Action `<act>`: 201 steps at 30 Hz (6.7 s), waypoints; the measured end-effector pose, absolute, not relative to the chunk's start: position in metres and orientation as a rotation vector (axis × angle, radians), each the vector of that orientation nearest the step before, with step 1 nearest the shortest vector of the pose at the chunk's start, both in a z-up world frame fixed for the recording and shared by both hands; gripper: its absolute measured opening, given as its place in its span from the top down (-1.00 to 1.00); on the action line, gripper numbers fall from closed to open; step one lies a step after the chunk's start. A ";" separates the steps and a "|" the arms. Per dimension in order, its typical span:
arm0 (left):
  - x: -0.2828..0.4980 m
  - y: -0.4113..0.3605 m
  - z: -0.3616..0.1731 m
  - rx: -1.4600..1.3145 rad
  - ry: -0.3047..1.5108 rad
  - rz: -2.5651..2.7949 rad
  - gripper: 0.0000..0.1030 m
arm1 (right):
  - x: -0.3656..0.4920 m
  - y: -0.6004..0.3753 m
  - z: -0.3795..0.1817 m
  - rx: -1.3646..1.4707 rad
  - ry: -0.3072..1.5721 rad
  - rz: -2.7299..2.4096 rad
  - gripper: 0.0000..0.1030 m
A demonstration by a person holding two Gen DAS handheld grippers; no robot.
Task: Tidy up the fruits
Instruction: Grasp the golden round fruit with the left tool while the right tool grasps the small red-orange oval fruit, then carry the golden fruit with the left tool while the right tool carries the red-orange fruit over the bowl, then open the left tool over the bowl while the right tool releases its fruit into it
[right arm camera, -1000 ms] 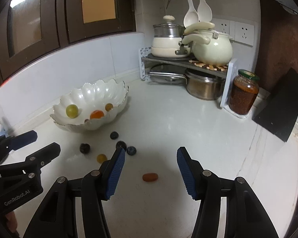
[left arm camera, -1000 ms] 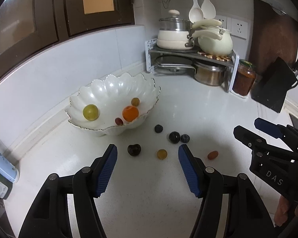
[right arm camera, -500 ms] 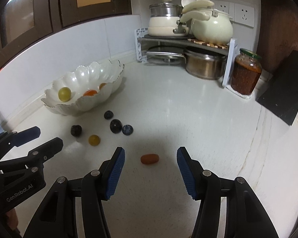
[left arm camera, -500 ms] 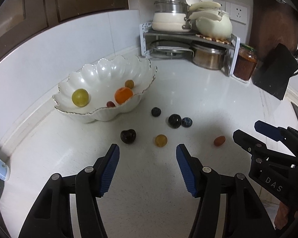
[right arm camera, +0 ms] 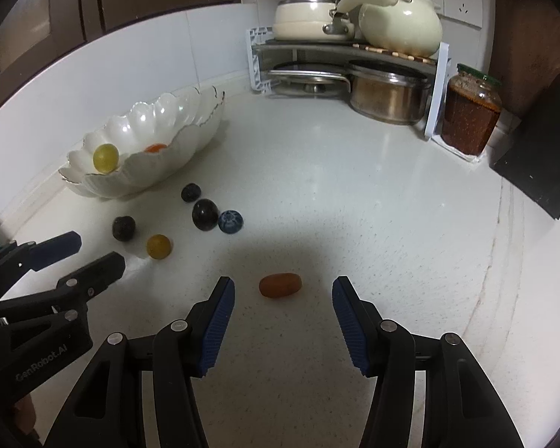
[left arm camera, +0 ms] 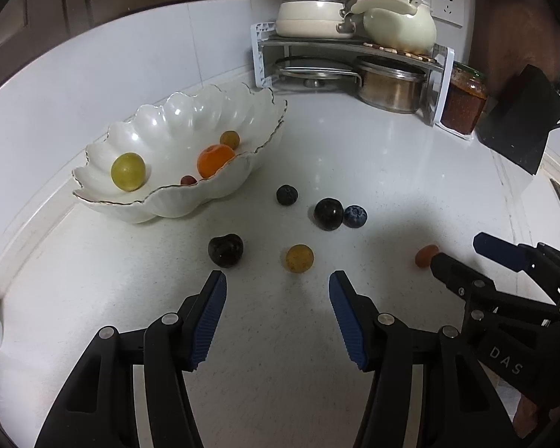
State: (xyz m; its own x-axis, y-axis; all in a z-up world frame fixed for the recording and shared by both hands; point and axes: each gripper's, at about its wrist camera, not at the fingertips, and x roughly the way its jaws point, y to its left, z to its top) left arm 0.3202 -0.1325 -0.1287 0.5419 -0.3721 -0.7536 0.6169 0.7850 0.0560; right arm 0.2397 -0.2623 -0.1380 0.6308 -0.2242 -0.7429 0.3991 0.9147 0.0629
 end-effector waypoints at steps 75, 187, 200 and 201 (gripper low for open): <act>0.316 -0.128 -0.090 0.199 0.768 -0.497 0.56 | 0.258 -0.260 -0.091 0.186 0.717 -0.168 0.43; 0.568 -0.124 -0.068 0.115 0.970 -0.220 0.56 | 0.558 -0.254 -0.068 -0.034 0.923 0.070 0.43; 0.578 -0.129 -0.079 0.120 1.042 -0.214 0.31 | 0.569 -0.262 -0.085 -0.022 0.991 0.067 0.29; 0.577 -0.129 -0.078 0.123 1.040 -0.212 0.31 | 0.569 -0.263 -0.085 -0.025 0.990 0.064 0.25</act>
State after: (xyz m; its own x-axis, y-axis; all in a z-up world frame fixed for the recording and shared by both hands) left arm 0.5774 -0.1288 -0.0782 0.4883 -0.1162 -0.8649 0.2322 0.9727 0.0004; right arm 0.5692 -0.2626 -0.0845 0.5472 0.0428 -0.8359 -0.0660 0.9978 0.0079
